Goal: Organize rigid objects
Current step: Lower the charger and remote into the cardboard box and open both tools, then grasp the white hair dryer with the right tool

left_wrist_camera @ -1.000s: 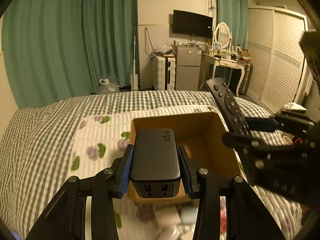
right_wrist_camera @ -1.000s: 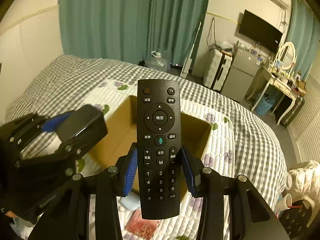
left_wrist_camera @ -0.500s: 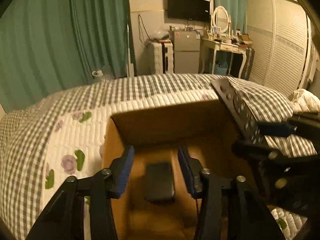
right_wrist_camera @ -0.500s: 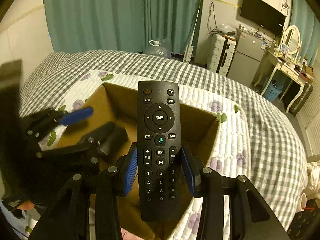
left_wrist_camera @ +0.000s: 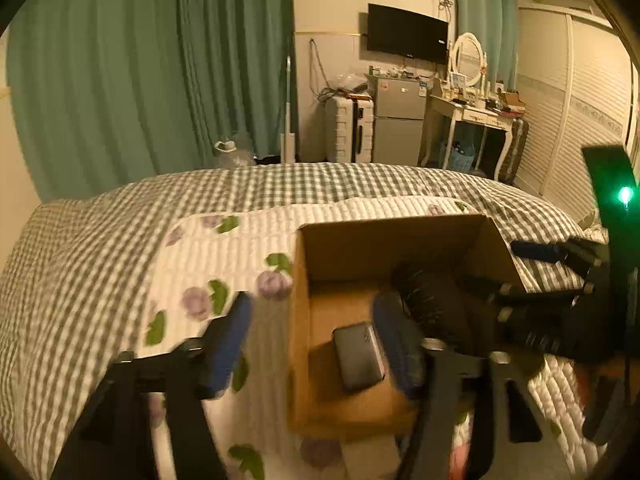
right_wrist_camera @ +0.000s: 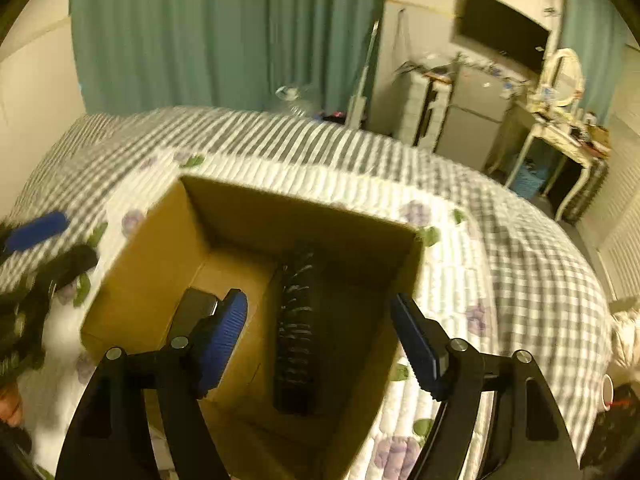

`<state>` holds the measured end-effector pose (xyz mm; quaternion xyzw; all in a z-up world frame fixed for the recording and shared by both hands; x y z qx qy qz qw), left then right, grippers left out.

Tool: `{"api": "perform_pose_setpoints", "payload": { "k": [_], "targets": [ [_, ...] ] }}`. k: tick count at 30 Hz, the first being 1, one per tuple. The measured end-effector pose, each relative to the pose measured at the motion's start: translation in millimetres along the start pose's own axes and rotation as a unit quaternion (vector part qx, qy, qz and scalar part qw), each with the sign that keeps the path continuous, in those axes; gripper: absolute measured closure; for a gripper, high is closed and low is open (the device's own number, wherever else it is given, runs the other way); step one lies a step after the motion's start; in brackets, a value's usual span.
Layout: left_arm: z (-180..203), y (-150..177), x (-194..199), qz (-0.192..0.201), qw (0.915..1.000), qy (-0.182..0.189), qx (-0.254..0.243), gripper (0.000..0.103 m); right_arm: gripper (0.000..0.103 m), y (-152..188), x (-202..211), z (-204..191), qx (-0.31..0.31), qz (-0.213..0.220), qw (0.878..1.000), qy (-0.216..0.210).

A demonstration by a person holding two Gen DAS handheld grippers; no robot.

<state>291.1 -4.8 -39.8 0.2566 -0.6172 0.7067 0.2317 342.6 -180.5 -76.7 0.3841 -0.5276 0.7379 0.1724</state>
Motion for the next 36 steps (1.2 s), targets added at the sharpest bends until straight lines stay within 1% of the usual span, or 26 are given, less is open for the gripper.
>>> {"api": "perform_pose_setpoints", "payload": {
  "k": [1, 2, 3, 5, 6, 7, 8, 9, 11, 13, 17, 21, 22, 23, 25, 27, 28, 29, 30, 31, 36],
  "targets": [
    [-4.8, 3.4, 9.5, 0.005, 1.0, -0.004, 0.002, 0.019, 0.028, -0.3, 9.2, -1.2, -0.002, 0.002, 1.0, 0.001],
    [-9.0, 7.3, 16.4, 0.009, 0.9999, -0.007, 0.005, 0.01, 0.028, 0.5, 19.0, -3.0, -0.003, 0.006, 1.0, 0.001],
    [-12.6, 11.3, 23.5, 0.011, 0.9999, -0.009, 0.006, 0.007, 0.028, 2.6, 31.9, -5.6, -0.003, 0.011, 1.0, 0.002],
    [-21.9, 22.3, 39.3, 0.011, 0.9998, -0.009, 0.011, 0.007, 0.026, 8.1, 52.2, -11.3, 0.0, 0.018, 1.0, 0.008],
    [-26.6, 29.2, 46.4, 0.008, 0.9998, -0.008, 0.016, 0.006, 0.022, 13.5, 63.3, -15.8, 0.003, 0.02, 1.0, 0.012],
    [-30.4, 36.6, 52.8, 0.004, 0.9998, -0.007, 0.019, 0.005, 0.021, 20.5, 73.1, -22.5, 0.007, 0.02, 1.0, 0.013],
    [-34.4, 45.5, 60.3, 0.002, 0.9997, -0.005, 0.022, 0.002, 0.02, 26.8, 81.1, -30.1, 0.013, 0.02, 1.0, 0.008],
    [-37.1, 53.1, 65.7, -0.001, 0.9997, -0.002, 0.025, 0.0, 0.02, 38.4, 89.6, -44.0, 0.027, 0.015, 1.0, -0.007],
    [-39.9, 72.4, 77.1, -0.011, 0.9994, 0.01, 0.031, 0.0, 0.02, 61.2, 98.2, -65.2, 0.04, 0.004, 0.999, -0.02],
    [-40.2, 92.7, 86.6, -0.02, 0.9989, 0.025, 0.033, 0.0, 0.02, 90.8, 104.0, -91.2, 0.061, -0.005, 0.997, -0.036],
    [-47.2, 137.2, 93.8, -0.032, 0.9988, 0.015, 0.033, 0.0, 0.02, 145.2, 96.2, -129.4, 0.089, -0.043, 0.993, -0.06],
    [-57.2, 176.0, 86.8, -0.044, 0.9983, -0.022, 0.031, 0.0, 0.02, 191.1, 77.1, -158.0, 0.133, -0.095, 0.983, -0.08],
    [-58.9, 183.1, 83.0, -0.052, 0.9978, -0.026, 0.032, 0.0, 0.02, 199.5, 73.6, -164.8, 0.15, -0.107, 0.98, -0.08],
    [-60.0, 192.1, 77.9, -0.064, 0.9969, -0.03, 0.033, 0.0, 0.02, 209.7, 68.5, -173.7, 0.179, -0.122, 0.973, -0.078],
    [-62.1, 204.4, 69.6, -0.083, 0.9955, -0.032, 0.034, 0.0, 0.02, 225.0, 63.6, -186.4, 0.21, -0.134, 0.965, -0.079],
    [-65.2, 211.1, 63.5, -0.091, 0.9946, -0.037, 0.033, 0.0, 0.02, 233.2, 53.9, -193.6, 0.239, -0.149, 0.958, -0.059],
    [-66.3, 211.5, 62.3, -0.091, 0.9944, -0.039, 0.035, 0.0, 0.02, 234.8, 49.9, -195.1, 0.243, -0.153, 0.956, -0.056],
    [-66.8, 213.0, 63.1, -0.091, 0.9944, -0.038, 0.037, 0.0, 0.021, 235.0, 46.3, -196.1, 0.243, -0.154, 0.956, -0.058],
    [-67.5, 213.0, 63.5, -0.091, 0.9944, -0.036, 0.04, 0.0, 0.024, 232.9, 43.5, -195.9, 0.237, -0.152, 0.958, -0.061],
    [-68.2, 212.4, 64.3, -0.089, 0.9945, -0.036, 0.042, 0.0, 0.031, 230.0, 42.4, -195.1, 0.229, -0.148, 0.96, -0.065],
    [-65.2, 208.9, 64.5, -0.092, 0.9944, -0.035, 0.037, 0.0, 0.049, 220.8, 48.4, -189.4, 0.192, -0.125, 0.969, -0.089]
  ]
}}
Point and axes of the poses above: each gripper's, at about its wrist camera, not at the fingertips, and x roughly against the way its jaws point, z to its right, y to its underside, the point moved 8 cm from there along -x, roughly the way its jaws point, and after that the axes turned 10 degrees about x, right-handed, at the moved point
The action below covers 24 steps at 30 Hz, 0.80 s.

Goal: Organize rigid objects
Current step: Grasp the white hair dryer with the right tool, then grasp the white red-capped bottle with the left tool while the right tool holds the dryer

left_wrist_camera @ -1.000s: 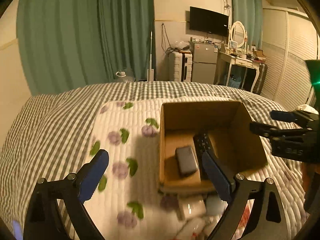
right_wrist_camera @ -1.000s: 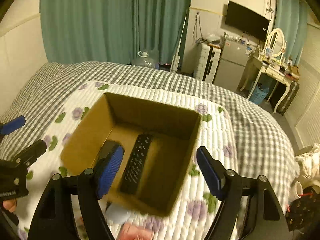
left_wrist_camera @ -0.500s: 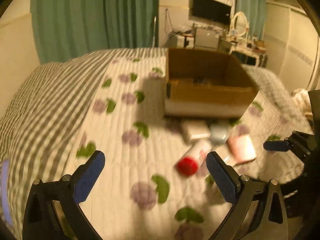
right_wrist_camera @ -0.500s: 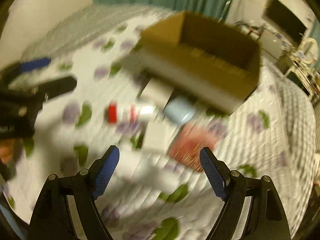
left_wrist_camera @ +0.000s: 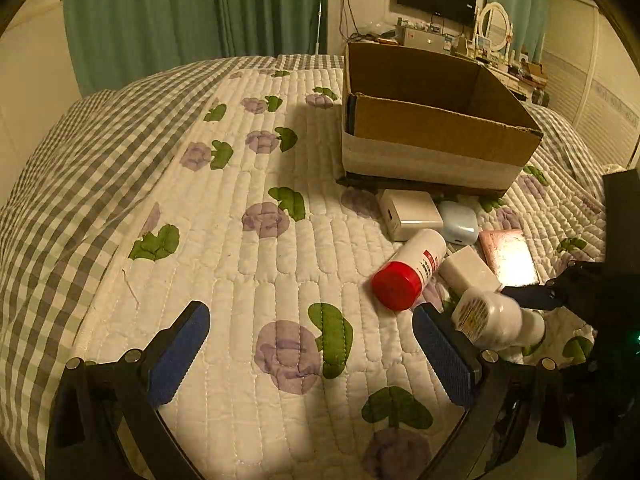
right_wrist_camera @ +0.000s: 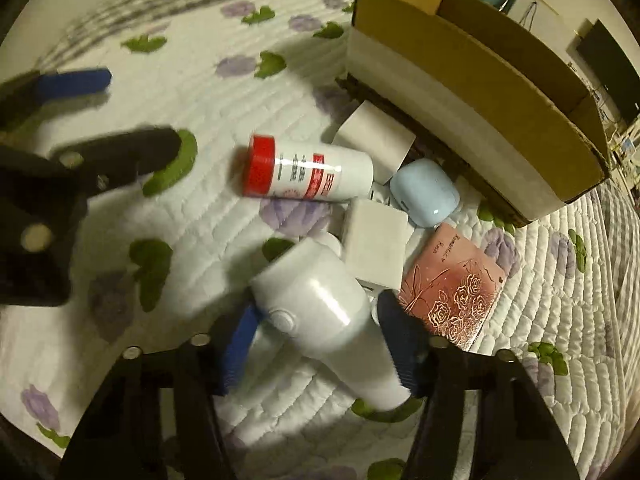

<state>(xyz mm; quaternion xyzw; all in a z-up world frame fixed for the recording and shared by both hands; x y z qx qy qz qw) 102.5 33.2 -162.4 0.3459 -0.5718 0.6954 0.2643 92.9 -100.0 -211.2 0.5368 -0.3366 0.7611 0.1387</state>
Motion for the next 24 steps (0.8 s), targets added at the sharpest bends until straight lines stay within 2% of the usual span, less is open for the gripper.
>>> {"api": "perform_pose_setpoints", "payload": {
  "k": [6, 13, 17, 20, 24],
  "targets": [
    [20.3, -7.0, 9.6, -0.004, 0.9998, 0.01, -0.019, 0.0, 0.051, -3.2, 46.8, 28.3, -0.084, 0.062, 0.994, -0.015],
    [55.9, -25.4, 0.2, 0.002, 0.9988, 0.027, -0.04, 0.0, 0.051, -9.1, 73.5, 86.7, -0.144, 0.077, 0.986, 0.021],
    [68.0, -31.6, -30.1, 0.001, 0.9981, 0.011, -0.06, 0.0, 0.051, -11.4, 71.6, 103.6, -0.147, 0.08, 0.985, 0.03],
    [73.8, -24.3, -53.6, -0.019, 0.9963, 0.002, -0.084, 0.001, 0.051, -10.0, 66.4, 110.3, -0.148, 0.079, 0.986, 0.026],
    [81.6, -11.2, -69.9, -0.036, 0.994, 0.004, -0.103, 0.014, 0.05, -6.8, 54.5, 117.3, -0.154, 0.076, 0.985, 0.019]
  ]
}}
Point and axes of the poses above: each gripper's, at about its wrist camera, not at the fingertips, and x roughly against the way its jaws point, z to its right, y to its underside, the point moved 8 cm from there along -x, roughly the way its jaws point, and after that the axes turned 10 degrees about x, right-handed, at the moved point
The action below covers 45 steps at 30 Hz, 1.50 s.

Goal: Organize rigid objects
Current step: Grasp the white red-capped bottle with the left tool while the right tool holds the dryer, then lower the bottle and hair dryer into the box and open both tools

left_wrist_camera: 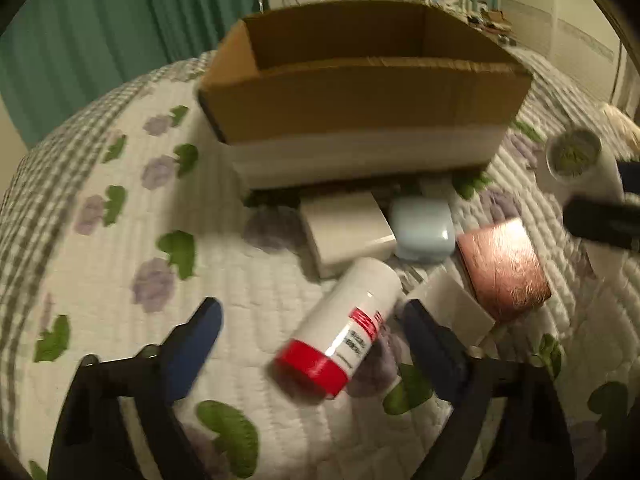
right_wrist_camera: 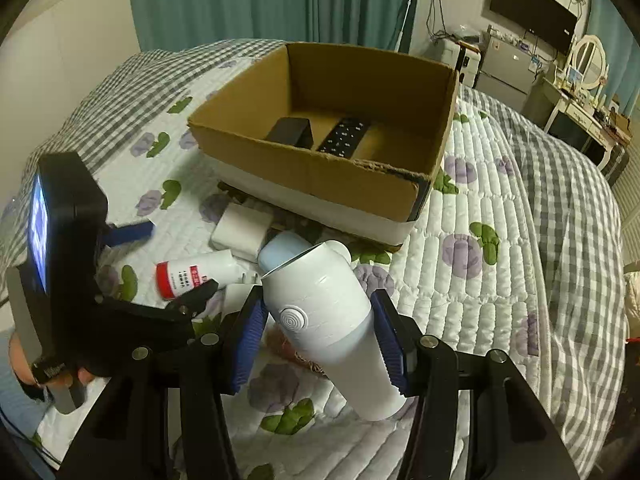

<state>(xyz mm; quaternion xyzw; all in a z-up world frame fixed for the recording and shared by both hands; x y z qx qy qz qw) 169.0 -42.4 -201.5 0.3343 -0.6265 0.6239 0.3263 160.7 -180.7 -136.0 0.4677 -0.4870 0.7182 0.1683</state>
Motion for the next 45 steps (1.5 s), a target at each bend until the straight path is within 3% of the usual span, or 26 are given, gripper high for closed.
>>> {"api": "perform_pose_setpoints", "payload": {
  "k": [8, 9, 11, 21, 32, 37, 41, 45],
  "targets": [
    [16.5, 9.0, -13.3, -0.022, 0.9992, 0.007, -0.031, 0.045, 0.05, 3.5, -8.0, 8.5, -0.015, -0.001, 1.0, -0.009],
    [18.5, 8.5, -11.2, -0.02, 0.9991, 0.013, -0.034, 0.055, 0.051, 3.8, -7.9, 9.4, -0.017, -0.001, 1.0, -0.008],
    [20.4, 7.7, -5.8, -0.016, 0.9991, 0.018, -0.034, 0.063, 0.051, 3.8, -6.2, 10.2, -0.018, -0.001, 1.0, -0.008],
    [20.0, -18.5, 67.4, 0.04, 0.9983, 0.042, -0.01, 0.066, 0.051, -20.7, 43.4, 12.6, -0.022, 0.031, 0.999, 0.008],
    [14.2, -126.4, 135.6, 0.128, 0.9886, 0.079, 0.001, 0.066, 0.051, -112.4, 107.8, 21.6, 0.019, 0.084, 0.995, 0.041],
    [11.2, -170.7, 126.0, 0.143, 0.9872, 0.069, 0.007, 0.066, 0.051, -148.0, 108.1, 33.3, 0.027, 0.098, 0.993, 0.053],
    [7.5, -199.5, 90.1, 0.131, 0.9896, 0.057, 0.015, 0.066, 0.051, -168.2, 87.3, 46.8, 0.024, 0.094, 0.994, 0.05],
    [7.0, -207.5, 48.8, 0.116, 0.9918, 0.051, 0.019, 0.066, 0.051, -173.1, 52.7, 60.1, 0.015, 0.078, 0.996, 0.04]
  ]
}}
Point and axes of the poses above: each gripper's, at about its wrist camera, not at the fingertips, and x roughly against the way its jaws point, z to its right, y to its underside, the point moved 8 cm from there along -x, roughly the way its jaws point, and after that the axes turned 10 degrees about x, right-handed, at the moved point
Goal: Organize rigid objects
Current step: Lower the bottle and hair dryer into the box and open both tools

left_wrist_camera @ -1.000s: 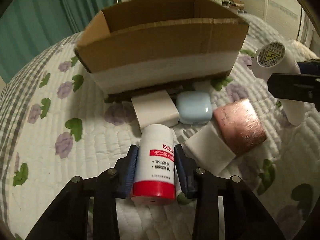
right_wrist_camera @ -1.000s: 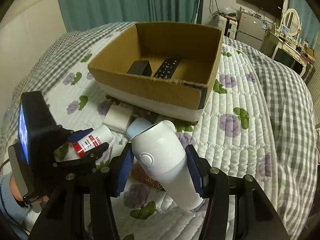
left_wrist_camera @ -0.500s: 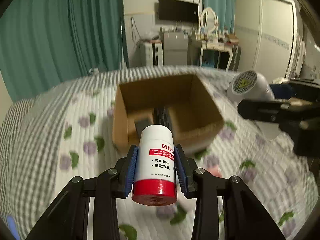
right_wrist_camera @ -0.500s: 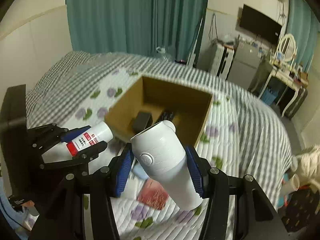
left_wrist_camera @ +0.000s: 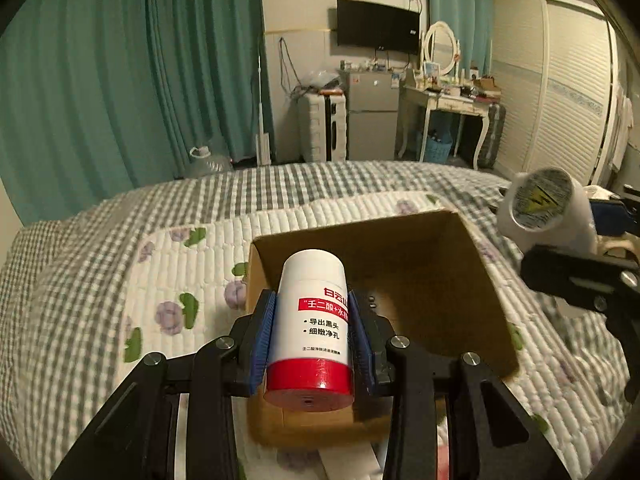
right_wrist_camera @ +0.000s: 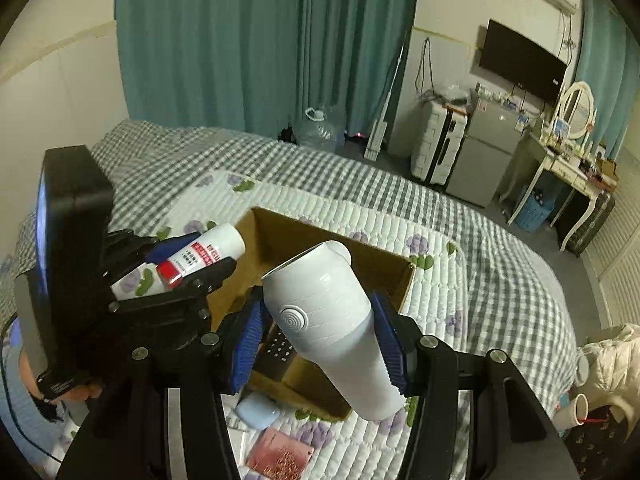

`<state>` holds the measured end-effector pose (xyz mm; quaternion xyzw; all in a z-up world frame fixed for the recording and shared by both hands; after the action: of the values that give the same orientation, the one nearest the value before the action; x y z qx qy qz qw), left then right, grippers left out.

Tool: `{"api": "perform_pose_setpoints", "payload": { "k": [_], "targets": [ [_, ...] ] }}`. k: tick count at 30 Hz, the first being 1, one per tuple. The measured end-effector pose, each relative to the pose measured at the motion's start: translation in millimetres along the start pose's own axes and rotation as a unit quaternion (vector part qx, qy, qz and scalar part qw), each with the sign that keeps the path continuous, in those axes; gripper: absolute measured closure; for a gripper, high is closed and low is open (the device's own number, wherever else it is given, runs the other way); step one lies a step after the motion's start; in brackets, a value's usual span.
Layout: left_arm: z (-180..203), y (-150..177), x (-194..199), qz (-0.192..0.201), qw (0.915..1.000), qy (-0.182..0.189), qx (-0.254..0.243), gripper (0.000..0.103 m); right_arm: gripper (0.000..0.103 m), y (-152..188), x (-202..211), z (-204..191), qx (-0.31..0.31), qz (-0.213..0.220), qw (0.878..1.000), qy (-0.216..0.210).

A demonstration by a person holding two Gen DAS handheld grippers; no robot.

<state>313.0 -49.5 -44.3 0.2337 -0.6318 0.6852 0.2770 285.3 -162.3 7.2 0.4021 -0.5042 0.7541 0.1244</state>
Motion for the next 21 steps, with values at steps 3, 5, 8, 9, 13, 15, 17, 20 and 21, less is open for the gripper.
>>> {"api": "perform_pose_setpoints", "payload": {
  "k": [3, 5, 8, 9, 13, 15, 17, 20, 21],
  "targets": [
    [3.1, 8.1, -22.7, -0.009, 0.9999, -0.004, -0.009, 0.066, 0.051, 9.1, -24.0, 7.1, -0.006, -0.013, 1.0, -0.008],
    [4.1, 14.2, -33.6, -0.019, 0.9998, -0.001, -0.006, 0.066, 0.051, 15.2, -38.4, 9.5, -0.01, -0.022, 1.0, -0.009],
    [5.5, 20.6, -46.0, -0.026, 0.9997, -0.001, -0.006, 0.066, 0.051, 23.5, -54.8, 13.5, -0.017, -0.029, 0.999, -0.016],
    [6.2, 21.7, -48.8, -0.026, 0.9996, -0.002, -0.008, 0.066, 0.051, 26.3, -57.7, 14.1, -0.019, -0.029, 0.999, -0.016],
    [10.2, 20.8, -53.5, -0.026, 0.9995, 0.012, -0.01, 0.064, 0.051, 28.6, -69.5, 18.9, -0.029, -0.028, 0.999, -0.019],
    [9.6, 17.1, -55.8, -0.024, 0.9996, 0.01, -0.012, 0.055, 0.051, 26.9, -72.9, 21.5, -0.034, -0.026, 0.999, -0.021],
    [5.9, 10.6, -51.1, -0.004, 0.9999, -0.003, -0.011, 0.036, 0.051, 23.5, -75.2, 23.8, -0.036, -0.025, 0.999, -0.02],
    [0.7, 0.7, -39.9, 0.018, 0.9998, 0.002, -0.006, 0.028, 0.051, 20.2, -79.2, 28.2, -0.043, -0.022, 0.999, -0.015],
    [-1.4, -1.0, -37.5, 0.019, 0.9998, -0.001, -0.005, 0.028, 0.051, 19.5, -80.7, 29.9, -0.047, -0.021, 0.999, -0.014]
  ]
}}
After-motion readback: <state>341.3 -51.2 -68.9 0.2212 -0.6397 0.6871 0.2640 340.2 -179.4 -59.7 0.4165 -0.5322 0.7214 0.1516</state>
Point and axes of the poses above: each gripper's, at about its wrist camera, not at the fingertips, and x roughly against the way its jaws point, z to its right, y to its underside, the point moved 8 cm from there along -x, roughly the way its jaws point, and after that the axes turned 10 degrees about x, right-handed, at the moved point
